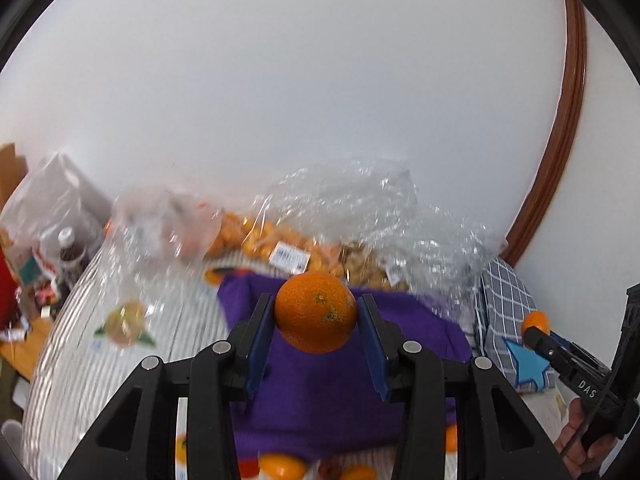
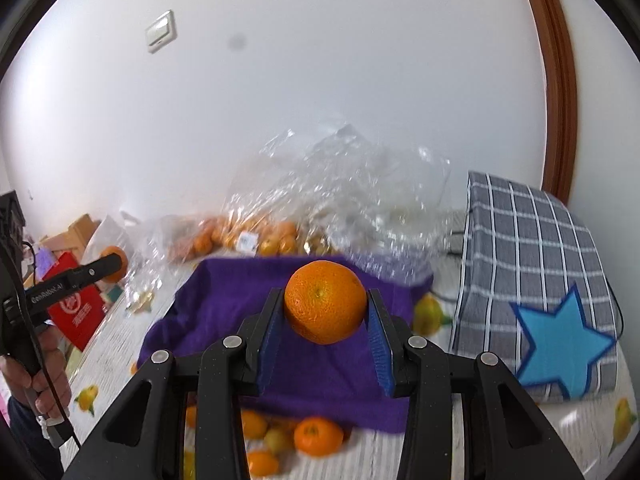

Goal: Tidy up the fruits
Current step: 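Lift both held oranges and carry them over the purple towel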

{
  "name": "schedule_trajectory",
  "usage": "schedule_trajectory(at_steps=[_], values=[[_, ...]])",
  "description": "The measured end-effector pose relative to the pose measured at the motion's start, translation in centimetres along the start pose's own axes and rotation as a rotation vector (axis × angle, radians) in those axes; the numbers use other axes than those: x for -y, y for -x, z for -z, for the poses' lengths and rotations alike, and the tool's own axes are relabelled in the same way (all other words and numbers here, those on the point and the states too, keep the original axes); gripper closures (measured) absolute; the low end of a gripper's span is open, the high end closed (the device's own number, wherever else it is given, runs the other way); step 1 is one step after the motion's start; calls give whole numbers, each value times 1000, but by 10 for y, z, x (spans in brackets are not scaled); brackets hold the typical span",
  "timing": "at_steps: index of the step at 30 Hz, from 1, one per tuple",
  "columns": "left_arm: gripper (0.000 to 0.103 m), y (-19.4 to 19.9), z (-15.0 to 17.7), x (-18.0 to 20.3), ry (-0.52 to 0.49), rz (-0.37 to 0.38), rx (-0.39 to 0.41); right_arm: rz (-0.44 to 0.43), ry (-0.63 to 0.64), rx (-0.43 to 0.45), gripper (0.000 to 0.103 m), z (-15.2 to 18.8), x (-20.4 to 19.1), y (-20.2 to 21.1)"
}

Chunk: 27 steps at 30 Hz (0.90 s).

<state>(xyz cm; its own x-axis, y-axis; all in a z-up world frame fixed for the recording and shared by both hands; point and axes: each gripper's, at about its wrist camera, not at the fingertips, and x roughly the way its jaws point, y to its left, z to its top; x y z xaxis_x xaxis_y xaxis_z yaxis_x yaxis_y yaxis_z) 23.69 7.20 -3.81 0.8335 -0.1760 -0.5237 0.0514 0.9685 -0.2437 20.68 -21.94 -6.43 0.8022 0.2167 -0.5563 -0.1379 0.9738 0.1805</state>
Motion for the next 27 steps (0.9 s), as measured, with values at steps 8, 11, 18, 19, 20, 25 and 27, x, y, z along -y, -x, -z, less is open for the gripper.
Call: schedule_trajectory(at_steps=[8,11,18,19,20,25,27], values=[[63,-57,-9,10,-13,-46,-24,17,-21,-37,63,-19,5,-58],[63,-79,-4,4,-18,-60,-50,21,-20,-71,63,-15,6,-82],[63,-122,14,-11,-6,-101,-155,24,-36,-146,63,0,15,-124],[63,-125,18,-12,-4,-98,-162,28,-45,-158,63,2,17,-130],[63,-128,21,-14,-8,-100,-175,36,-52,-171,63,4,18,-135],[63,-138,37,-20,-20,-114,-242,62,-23,-231,63,15,18,-152],[63,-143,35,-20,-26,-106,-253,64,-13,-253,63,18,18,-157]])
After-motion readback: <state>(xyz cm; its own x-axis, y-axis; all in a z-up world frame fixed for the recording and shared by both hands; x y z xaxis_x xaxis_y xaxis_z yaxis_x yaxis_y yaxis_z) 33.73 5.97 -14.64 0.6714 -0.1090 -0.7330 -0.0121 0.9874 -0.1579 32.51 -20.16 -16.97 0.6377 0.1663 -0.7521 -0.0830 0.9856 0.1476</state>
